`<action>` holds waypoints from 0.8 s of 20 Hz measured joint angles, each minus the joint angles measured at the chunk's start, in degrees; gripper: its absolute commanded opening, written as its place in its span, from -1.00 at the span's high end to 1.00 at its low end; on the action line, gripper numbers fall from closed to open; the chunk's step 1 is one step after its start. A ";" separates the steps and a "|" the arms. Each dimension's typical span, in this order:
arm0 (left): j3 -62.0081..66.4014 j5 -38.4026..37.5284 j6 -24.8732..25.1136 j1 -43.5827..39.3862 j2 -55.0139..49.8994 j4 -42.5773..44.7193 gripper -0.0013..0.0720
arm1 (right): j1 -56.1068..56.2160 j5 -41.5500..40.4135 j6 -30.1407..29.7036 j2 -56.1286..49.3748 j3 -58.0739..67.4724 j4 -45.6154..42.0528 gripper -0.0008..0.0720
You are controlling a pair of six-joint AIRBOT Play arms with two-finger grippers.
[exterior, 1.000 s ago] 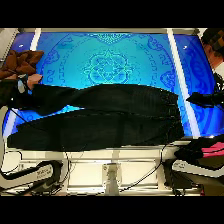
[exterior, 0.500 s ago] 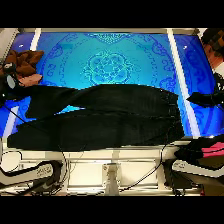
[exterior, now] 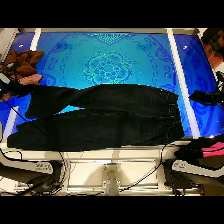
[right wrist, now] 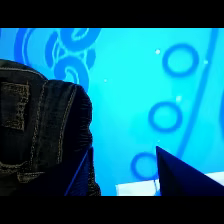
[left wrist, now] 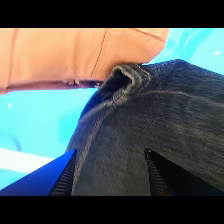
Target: Fold the clothes and pants, and hang the long-sleeved shirts on hangers.
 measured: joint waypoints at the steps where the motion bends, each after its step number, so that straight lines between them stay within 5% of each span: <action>1: 0.13 1.01 1.03 0.13 -0.94 -0.26 -0.42 | 0.00 -0.11 -0.02 0.00 0.00 0.00 -0.30; 6: 0.46 6.78 4.72 0.39 -4.81 -3.72 -0.33 | 0.00 -0.83 0.02 0.00 0.00 0.13 -0.30; 7: 0.52 7.54 5.99 0.39 -5.38 -5.55 -0.14 | 0.00 -0.96 0.04 0.00 0.00 0.24 -0.30; 10: 0.59 9.57 10.29 0.39 -6.25 -12.20 0.88 | 0.00 -1.68 0.09 0.00 0.00 0.96 -0.30; 16: 0.61 15.56 13.79 0.39 -3.65 -21.75 0.87 | 0.00 -2.12 0.13 0.00 0.00 1.44 -0.30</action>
